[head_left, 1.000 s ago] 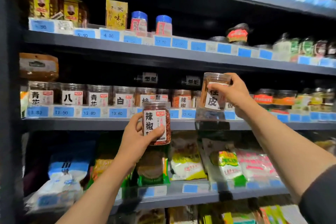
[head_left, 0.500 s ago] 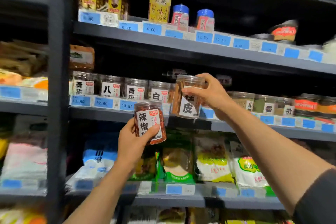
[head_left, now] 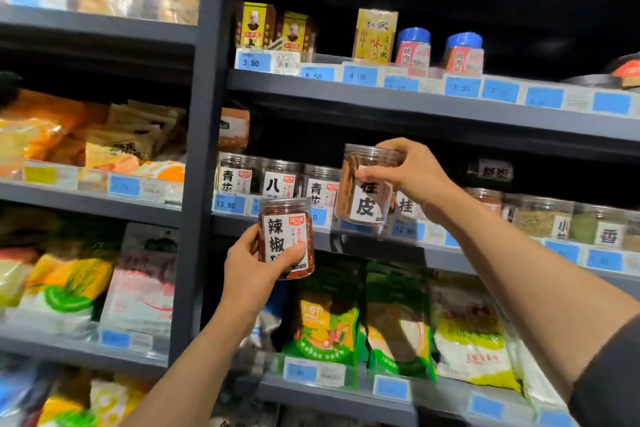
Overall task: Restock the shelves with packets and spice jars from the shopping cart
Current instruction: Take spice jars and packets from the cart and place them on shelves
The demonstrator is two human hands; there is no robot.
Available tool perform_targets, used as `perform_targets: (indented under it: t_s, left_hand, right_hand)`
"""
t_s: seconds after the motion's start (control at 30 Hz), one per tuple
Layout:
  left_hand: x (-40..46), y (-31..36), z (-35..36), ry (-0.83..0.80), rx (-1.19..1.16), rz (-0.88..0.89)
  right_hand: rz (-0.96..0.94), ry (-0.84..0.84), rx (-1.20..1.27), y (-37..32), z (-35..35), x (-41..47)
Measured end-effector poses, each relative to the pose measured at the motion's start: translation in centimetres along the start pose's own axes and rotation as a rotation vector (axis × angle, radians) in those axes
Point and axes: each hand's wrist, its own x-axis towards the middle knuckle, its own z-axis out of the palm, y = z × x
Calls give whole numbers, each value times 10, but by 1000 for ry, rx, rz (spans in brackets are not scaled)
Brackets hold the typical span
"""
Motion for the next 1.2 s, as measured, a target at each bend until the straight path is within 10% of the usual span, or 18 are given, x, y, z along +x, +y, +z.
perform_targets:
  t_s: [0.6,1.2]
  left_hand:
    - [-17,1,76,-149,-41,-34]
    - [-30,22,106,-149,18,28]
  right_hand:
    - [110,280,-124,51,-111,-31]
    - [48,211,-154,48,-127,-14]
